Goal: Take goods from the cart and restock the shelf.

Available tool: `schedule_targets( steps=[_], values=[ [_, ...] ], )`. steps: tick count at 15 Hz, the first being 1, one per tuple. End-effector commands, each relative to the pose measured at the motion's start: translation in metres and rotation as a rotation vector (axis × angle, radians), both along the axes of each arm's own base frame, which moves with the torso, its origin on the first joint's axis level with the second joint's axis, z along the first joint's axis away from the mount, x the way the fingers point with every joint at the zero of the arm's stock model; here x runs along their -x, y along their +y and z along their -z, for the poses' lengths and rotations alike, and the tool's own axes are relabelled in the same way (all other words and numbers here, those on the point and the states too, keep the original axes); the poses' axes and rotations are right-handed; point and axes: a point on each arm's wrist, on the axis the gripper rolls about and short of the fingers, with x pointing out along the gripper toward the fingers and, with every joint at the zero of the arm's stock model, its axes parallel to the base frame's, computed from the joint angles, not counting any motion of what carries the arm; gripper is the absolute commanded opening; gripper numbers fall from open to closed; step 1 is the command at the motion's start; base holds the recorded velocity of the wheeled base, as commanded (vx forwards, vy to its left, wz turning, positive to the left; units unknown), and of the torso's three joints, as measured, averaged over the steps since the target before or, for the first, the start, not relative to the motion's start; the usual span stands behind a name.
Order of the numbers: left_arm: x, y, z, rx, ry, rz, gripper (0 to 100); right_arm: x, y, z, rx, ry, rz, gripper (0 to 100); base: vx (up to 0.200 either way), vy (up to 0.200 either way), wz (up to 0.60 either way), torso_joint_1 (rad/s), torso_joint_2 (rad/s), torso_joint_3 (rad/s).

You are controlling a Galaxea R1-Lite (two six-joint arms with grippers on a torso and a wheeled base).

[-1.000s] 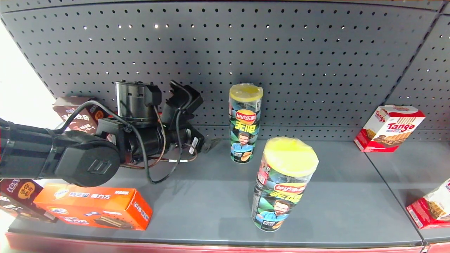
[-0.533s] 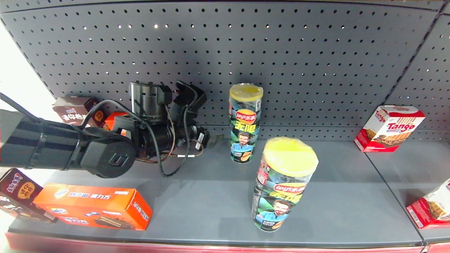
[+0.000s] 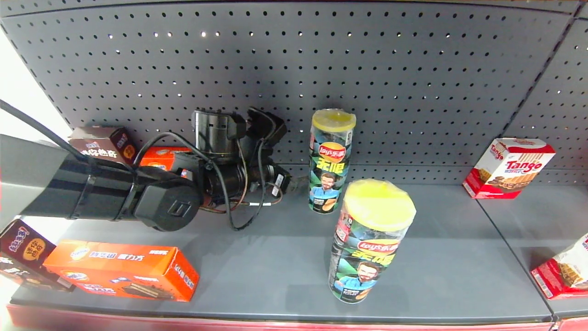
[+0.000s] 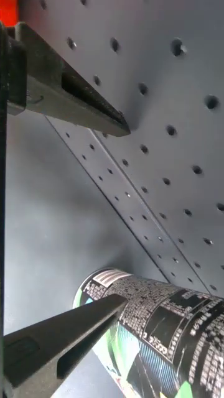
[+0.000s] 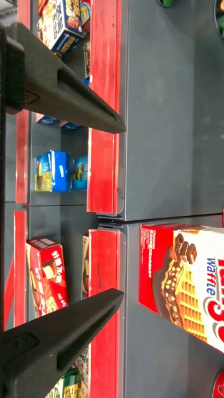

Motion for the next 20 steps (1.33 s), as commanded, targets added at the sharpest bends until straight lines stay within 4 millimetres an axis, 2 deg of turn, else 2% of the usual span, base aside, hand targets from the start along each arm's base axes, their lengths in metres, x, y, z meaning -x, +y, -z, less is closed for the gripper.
schedule_targets(
  steps=[1, 6, 13, 15, 18, 20],
  values=[
    [-0.001, -0.005, 0.001, 0.000, -0.001, 0.010, 100, 0.000, 0.000, 0.000, 0.000, 0.000, 0.000, 100, 0.000, 0.000, 0.00, 0.000, 0.00, 0.000],
    [0.000, -0.015, 0.002, 0.006, -0.003, 0.029, 100, 0.000, 0.000, 0.000, 0.000, 0.001, 0.000, 100, 0.000, 0.000, 0.00, 0.000, 0.00, 0.000],
    [0.001, -0.013, 0.002, 0.004, -0.003, 0.018, 100, 0.000, 0.000, 0.000, 0.000, 0.001, 0.000, 100, 0.000, 0.000, 0.00, 0.000, 0.00, 0.000],
    [0.003, -0.003, -0.011, -0.013, -0.049, -0.018, 100, 0.000, 0.000, 0.000, 0.000, 0.001, 0.000, 100, 0.000, 0.000, 0.00, 0.000, 0.00, 0.000],
    [0.027, 0.013, -0.040, -0.005, -0.105, -0.035, 100, 0.000, 0.000, 0.000, 0.000, 0.001, 0.000, 100, 0.000, 0.000, 0.00, 0.000, 0.00, 0.000],
    [0.040, 0.021, -0.052, 0.000, -0.127, -0.068, 100, 0.000, 0.000, 0.000, 0.000, 0.001, 0.000, 100, 0.000, 0.000, 0.00, 0.000, 0.00, 0.000]
  ],
)
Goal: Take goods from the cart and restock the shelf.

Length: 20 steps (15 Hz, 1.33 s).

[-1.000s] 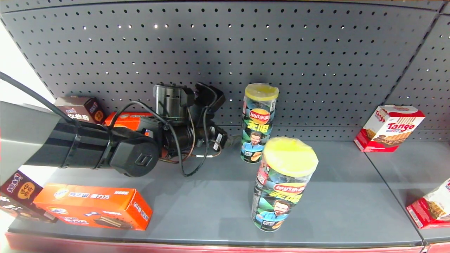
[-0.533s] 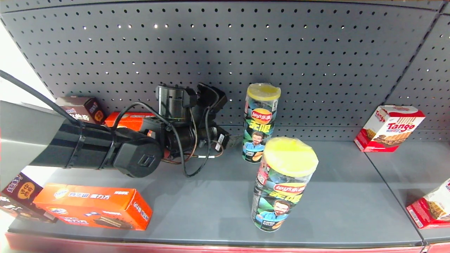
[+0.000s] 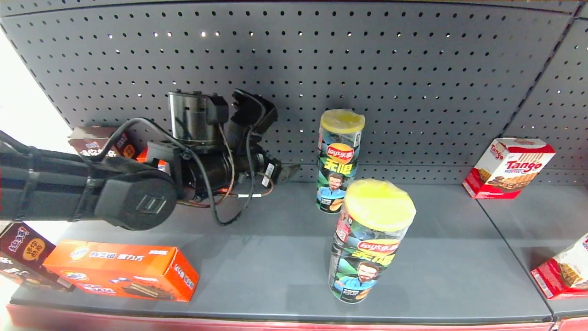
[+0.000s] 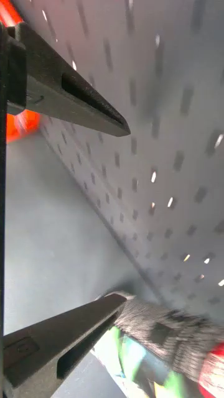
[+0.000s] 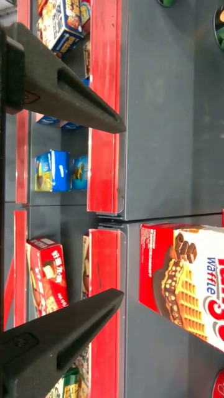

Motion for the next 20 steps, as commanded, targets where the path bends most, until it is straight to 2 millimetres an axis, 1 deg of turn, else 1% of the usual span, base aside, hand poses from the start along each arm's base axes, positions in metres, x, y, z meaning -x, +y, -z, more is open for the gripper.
schedule_targets(
  steps=[1, 4, 7, 8, 9, 10, 11, 12, 13, 14, 15, 16, 17, 19, 20],
  values=[
    [0.029, 0.016, -0.027, 0.025, -0.056, -0.025, 100, 0.000, 0.000, 0.000, 0.000, 0.001, 0.000, 100, 0.000, 0.000, 0.00, 0.000, 0.00, 0.000],
    [0.056, 0.030, -0.017, 0.010, -0.043, -0.045, 100, 0.000, 0.000, 0.000, 0.005, 0.001, -0.014, 100, 0.000, 0.000, 0.00, 0.000, 0.00, 0.000],
    [0.068, 0.038, -0.014, 0.019, -0.059, -0.053, 100, 0.000, 0.000, 0.000, -0.001, 0.001, -0.011, 100, 0.000, 0.000, 0.00, 0.000, 0.00, 0.000],
    [0.074, 0.041, -0.015, 0.027, -0.070, -0.053, 100, 0.001, 0.001, -0.005, -0.003, -0.020, -0.026, 100, 0.000, 0.000, 0.00, 0.000, 0.00, 0.000],
    [0.075, 0.042, -0.017, 0.035, -0.073, -0.056, 100, 0.005, 0.001, -0.054, -0.013, -0.085, -0.022, 100, 0.000, 0.000, 0.00, 0.000, 0.00, 0.000],
    [0.073, 0.046, -0.017, 0.038, -0.075, -0.070, 100, -0.011, 0.001, -0.103, -0.053, -0.041, -0.030, 100, 0.000, 0.000, 0.00, 0.000, 0.00, 0.000],
    [0.071, 0.049, -0.018, 0.049, -0.095, -0.078, 100, -0.020, 0.001, -0.124, -0.064, -0.032, -0.062, 100, 0.000, 0.000, 0.00, 0.000, 0.00, 0.000],
    [0.071, 0.049, -0.019, 0.055, -0.106, -0.079, 100, -0.024, 0.002, -0.129, -0.035, -0.019, -0.126, 100, 0.000, 0.000, 0.00, 0.000, 0.00, 0.000],
    [0.071, 0.049, -0.020, 0.056, -0.111, -0.076, 100, -0.038, 0.004, -0.136, 0.036, 0.026, -0.213, 100, 0.000, 0.000, 0.00, 0.000, 0.00, 0.000],
    [0.071, 0.049, -0.018, 0.054, -0.107, -0.076, 100, -0.050, 0.006, -0.141, 0.068, 0.059, -0.231, 100, 0.000, 0.000, 0.00, 0.000, 0.00, 0.000],
    [0.071, 0.049, -0.016, 0.051, -0.108, -0.076, 100, -0.074, 0.011, -0.151, 0.154, 0.113, -0.314, 100, 0.000, 0.000, 0.00, 0.000, 0.00, 0.000],
    [0.072, 0.049, -0.017, 0.057, -0.120, -0.076, 100, -0.088, 0.016, -0.154, 0.190, 0.148, -0.377, 100, 0.000, 0.000, 0.00, 0.000, 0.00, 0.000],
    [0.072, 0.049, -0.017, 0.060, -0.124, -0.074, 100, -0.099, 0.024, -0.153, 0.203, 0.184, -0.445, 100, 0.000, 0.000, 0.00, 0.000, 0.00, 0.000],
    [0.072, 0.049, -0.017, 0.061, -0.127, -0.076, 100, -0.113, 0.036, -0.149, 0.221, 0.244, -0.513, 100, 0.000, 0.000, 0.00, 0.000, 0.00, 0.000],
    [0.071, 0.049, -0.018, 0.065, -0.128, -0.078, 100, -0.124, 0.048, -0.144, 0.240, 0.290, -0.557, 100, 0.000, 0.000, 0.00, 0.000, 0.00, 0.000]
  ],
)
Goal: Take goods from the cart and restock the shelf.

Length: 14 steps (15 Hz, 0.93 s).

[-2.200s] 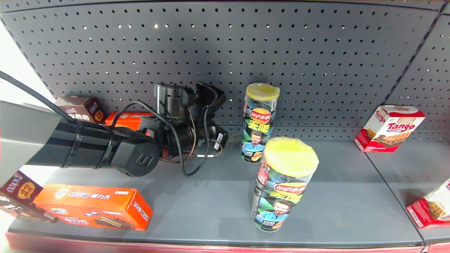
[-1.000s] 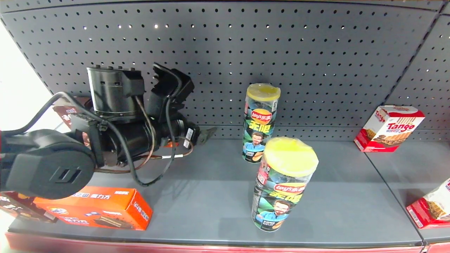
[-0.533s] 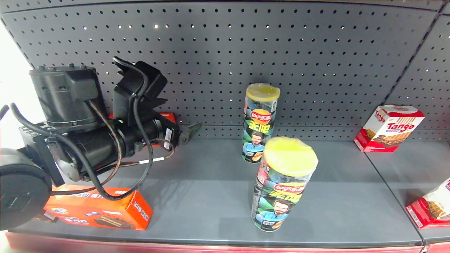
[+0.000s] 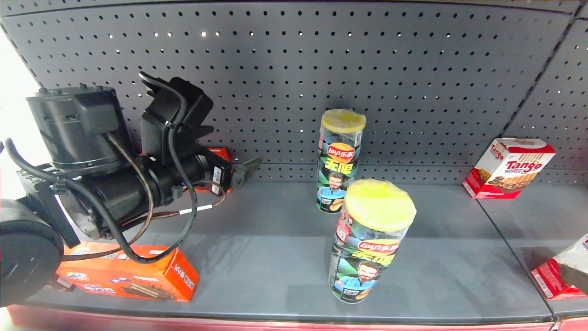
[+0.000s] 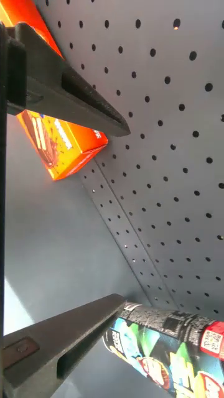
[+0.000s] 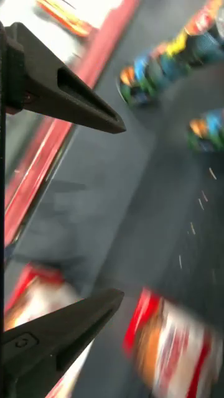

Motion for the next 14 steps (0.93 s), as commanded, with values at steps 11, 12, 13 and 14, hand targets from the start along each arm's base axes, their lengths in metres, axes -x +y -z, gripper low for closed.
schedule_targets(
  steps=[11, 12, 13, 14],
  values=[
    [-0.006, -0.003, 0.005, -0.005, 0.013, 0.003, 100, -0.086, 0.089, 0.043, 0.156, 0.261, -0.281, 100, 0.000, 0.000, 0.00, 0.000, 0.00, 0.000],
    [-0.007, -0.003, 0.005, -0.003, 0.009, 0.004, 100, -0.088, 0.091, 0.045, 0.160, 0.266, -0.281, 100, 0.000, 0.000, 0.00, 0.000, 0.00, 0.000],
    [-0.009, -0.004, 0.006, -0.002, 0.008, 0.004, 100, -0.090, 0.092, 0.046, 0.164, 0.271, -0.273, 100, 0.000, 0.000, 0.00, 0.000, 0.00, 0.000],
    [-0.010, -0.005, 0.006, -0.002, 0.006, 0.004, 100, -0.091, 0.093, 0.047, 0.169, 0.271, -0.261, 100, 0.000, 0.000, 0.00, 0.000, 0.00, 0.000]
  ],
)
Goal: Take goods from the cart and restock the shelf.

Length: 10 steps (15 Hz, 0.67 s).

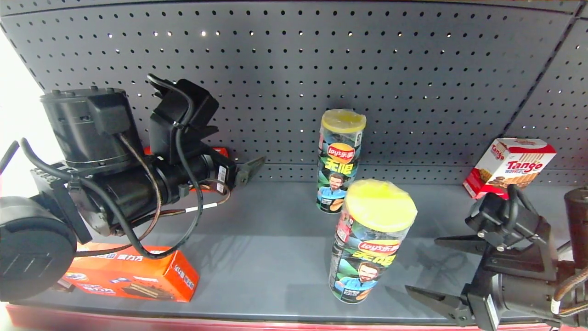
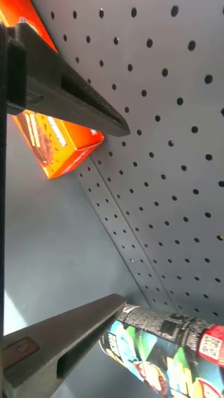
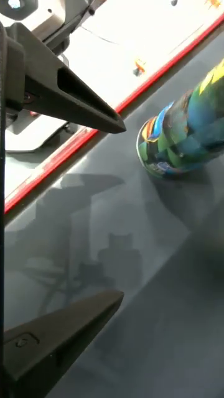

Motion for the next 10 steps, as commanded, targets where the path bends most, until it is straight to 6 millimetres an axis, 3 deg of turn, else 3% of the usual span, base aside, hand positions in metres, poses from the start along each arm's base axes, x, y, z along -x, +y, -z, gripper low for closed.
schedule_targets(
  steps=[1, 10],
  values=[
    [-0.005, -0.003, 0.004, -0.006, 0.011, 0.001, 100, -0.009, 0.008, 0.006, 0.010, 0.020, 0.004, 100, 0.000, 0.000, 0.00, 0.000, 0.00, 0.000],
    [-0.009, -0.005, 0.004, -0.004, 0.008, 0.007, 100, -0.023, 0.018, 0.008, 0.018, 0.023, 0.047, 100, 0.000, 0.000, 0.00, 0.000, 0.00, 0.000]
  ],
)
